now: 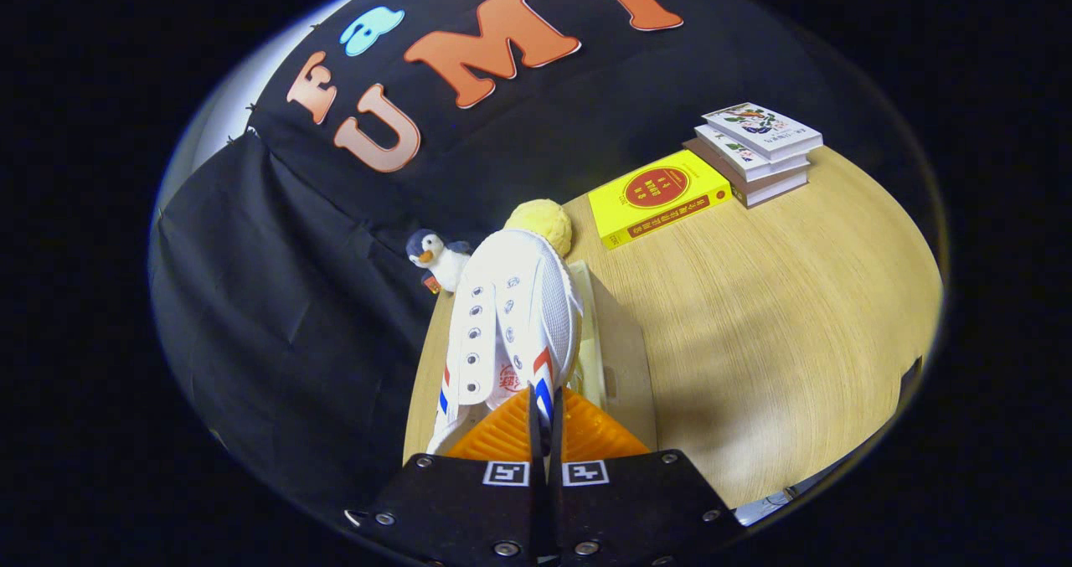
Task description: Open the storage box then place both shoes into the box .Put the left shoe in first, then the right shoe, with the right side of both shoes facing outward in a uniform manner.
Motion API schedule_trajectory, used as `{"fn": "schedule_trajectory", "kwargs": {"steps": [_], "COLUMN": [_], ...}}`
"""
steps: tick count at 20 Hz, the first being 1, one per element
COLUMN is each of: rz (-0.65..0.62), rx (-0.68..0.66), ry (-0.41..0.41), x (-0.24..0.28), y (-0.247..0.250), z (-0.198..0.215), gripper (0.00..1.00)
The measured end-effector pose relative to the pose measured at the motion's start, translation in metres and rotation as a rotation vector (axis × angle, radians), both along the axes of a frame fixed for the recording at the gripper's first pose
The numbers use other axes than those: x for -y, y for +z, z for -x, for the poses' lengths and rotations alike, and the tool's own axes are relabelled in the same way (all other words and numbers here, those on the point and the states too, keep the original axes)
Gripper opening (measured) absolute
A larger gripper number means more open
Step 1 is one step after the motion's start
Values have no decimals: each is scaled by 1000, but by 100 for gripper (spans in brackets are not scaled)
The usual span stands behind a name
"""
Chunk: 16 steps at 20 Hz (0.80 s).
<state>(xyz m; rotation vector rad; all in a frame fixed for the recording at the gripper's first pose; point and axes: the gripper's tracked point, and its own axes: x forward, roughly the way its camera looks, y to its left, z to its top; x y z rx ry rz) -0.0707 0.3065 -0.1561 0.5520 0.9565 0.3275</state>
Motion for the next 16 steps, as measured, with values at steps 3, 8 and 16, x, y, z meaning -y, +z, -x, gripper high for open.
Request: {"fn": "schedule_trajectory", "kwargs": {"steps": [3,8,16], "rz": [102,250,230], "rx": [-14,4,10], "ry": [26,75,79], "x": [-7,-6,-27], "y": [-23,-50,-42], "z": [0,0,-1], "gripper": [0,0,24]}}
